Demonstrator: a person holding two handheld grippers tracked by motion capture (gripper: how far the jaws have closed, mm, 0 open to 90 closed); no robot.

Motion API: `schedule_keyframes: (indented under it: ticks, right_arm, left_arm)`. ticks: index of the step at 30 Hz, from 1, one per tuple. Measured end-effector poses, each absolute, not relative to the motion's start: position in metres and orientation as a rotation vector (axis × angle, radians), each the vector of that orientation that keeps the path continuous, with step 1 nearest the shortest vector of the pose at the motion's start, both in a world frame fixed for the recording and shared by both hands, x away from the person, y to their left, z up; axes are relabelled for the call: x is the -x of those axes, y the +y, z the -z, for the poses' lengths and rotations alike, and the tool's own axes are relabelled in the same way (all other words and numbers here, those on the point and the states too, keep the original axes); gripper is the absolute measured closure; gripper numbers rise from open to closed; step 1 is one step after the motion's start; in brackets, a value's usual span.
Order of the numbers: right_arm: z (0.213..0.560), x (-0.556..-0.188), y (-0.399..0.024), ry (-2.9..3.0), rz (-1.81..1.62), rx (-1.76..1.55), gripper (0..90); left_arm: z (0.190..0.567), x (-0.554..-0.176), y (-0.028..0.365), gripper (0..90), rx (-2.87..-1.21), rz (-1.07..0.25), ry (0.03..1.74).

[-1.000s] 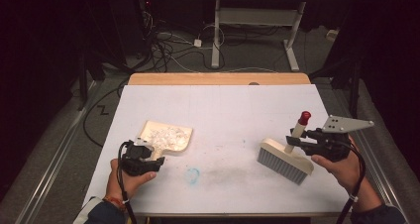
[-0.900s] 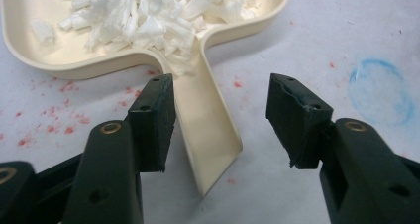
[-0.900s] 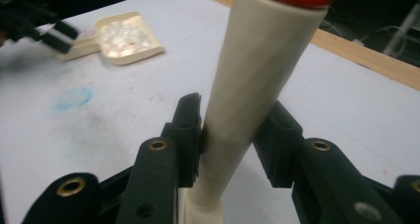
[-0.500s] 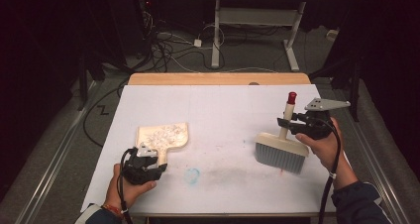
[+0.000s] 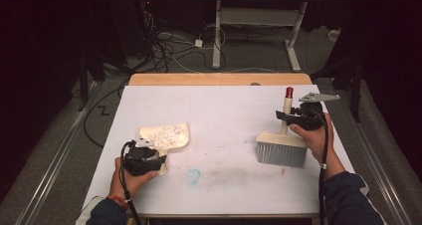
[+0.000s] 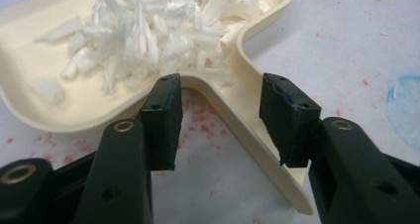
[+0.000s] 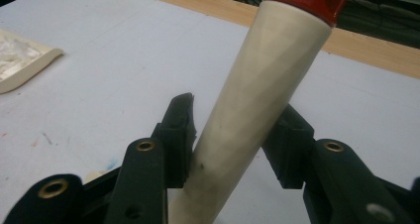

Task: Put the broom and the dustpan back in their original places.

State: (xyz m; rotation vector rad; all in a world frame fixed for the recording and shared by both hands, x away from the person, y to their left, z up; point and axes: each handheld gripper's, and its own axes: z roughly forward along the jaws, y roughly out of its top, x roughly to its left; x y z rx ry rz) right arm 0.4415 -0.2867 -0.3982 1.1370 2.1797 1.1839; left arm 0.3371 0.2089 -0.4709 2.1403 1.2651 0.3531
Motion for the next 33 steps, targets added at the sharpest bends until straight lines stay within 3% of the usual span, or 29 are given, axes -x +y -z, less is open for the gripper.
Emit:
schedule_keyframes:
  ticks: [12, 33]
  right_arm:
    - [0.409, -0.456, -0.278, 2.134, -1.099, -1.177, 54.8]
    - [0.403, -0.453, -0.273, 2.004, -1.126, -1.130, 43.6]
  left_arm:
    - [0.470, -0.343, 0.212, 57.4, -2.144, -0.364, 1.178]
    - [0.461, -0.311, 0.199, 27.7, -2.141, -0.588, 0.940]
